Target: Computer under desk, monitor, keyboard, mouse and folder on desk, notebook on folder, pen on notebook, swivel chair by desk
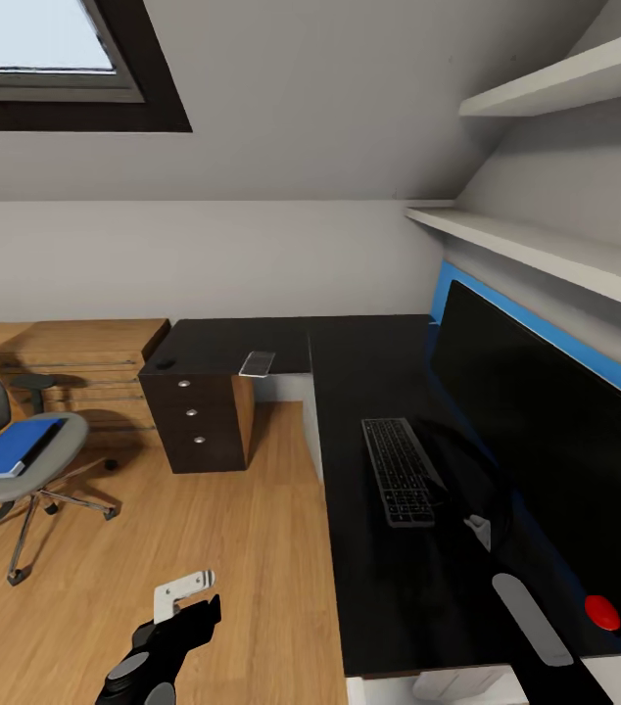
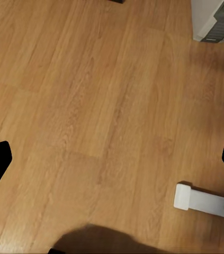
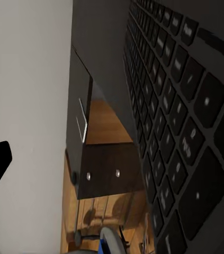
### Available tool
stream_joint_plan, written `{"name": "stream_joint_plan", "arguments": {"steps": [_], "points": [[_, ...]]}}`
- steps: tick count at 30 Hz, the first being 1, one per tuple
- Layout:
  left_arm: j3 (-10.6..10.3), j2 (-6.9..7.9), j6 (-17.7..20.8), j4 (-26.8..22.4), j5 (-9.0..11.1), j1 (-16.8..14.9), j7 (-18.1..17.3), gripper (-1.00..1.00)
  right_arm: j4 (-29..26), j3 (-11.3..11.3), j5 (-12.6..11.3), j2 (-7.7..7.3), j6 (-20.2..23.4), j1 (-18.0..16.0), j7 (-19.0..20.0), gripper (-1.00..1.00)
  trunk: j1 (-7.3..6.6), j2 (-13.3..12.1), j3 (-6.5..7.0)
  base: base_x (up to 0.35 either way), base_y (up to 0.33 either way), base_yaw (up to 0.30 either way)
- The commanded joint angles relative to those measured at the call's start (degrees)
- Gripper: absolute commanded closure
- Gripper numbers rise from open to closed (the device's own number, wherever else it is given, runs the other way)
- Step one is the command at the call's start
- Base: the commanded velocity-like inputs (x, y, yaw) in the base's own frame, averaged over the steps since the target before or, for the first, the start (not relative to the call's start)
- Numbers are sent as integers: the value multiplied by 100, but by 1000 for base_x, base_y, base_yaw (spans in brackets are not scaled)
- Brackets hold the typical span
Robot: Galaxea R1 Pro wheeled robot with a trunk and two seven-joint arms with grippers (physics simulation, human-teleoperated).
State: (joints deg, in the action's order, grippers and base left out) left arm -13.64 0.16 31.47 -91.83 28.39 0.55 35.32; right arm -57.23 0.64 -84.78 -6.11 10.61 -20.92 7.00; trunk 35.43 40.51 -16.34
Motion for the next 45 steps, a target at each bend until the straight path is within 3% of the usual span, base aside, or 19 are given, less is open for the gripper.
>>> {"name": "stream_joint_plan", "arguments": {"steps": [1,6,21,29,45], "points": [[-9,2,8,-10,52,-2,49,-100,1,6,-54,-4,10,-2,12,-100,1,6,-7,0,-89,0],[5,-2,9,-17,52,-2,50,-100,1,6,-51,-4,9,-3,12,-100,1,6,-7,0,-30,0],[94,-25,10,-28,61,-2,71,-100,6,-2,-56,-4,3,-1,1,-100,331,608,-276,0,-2,0],[90,-25,9,-28,61,-2,72,-100,10,-11,-59,-4,3,-1,-424,-100,507,928,-419,0,0,0],[90,-25,10,-28,61,-2,72,-100,10,-19,-65,-1,0,-1,-626,-100,858,1570,-707,0,0,0]]}}
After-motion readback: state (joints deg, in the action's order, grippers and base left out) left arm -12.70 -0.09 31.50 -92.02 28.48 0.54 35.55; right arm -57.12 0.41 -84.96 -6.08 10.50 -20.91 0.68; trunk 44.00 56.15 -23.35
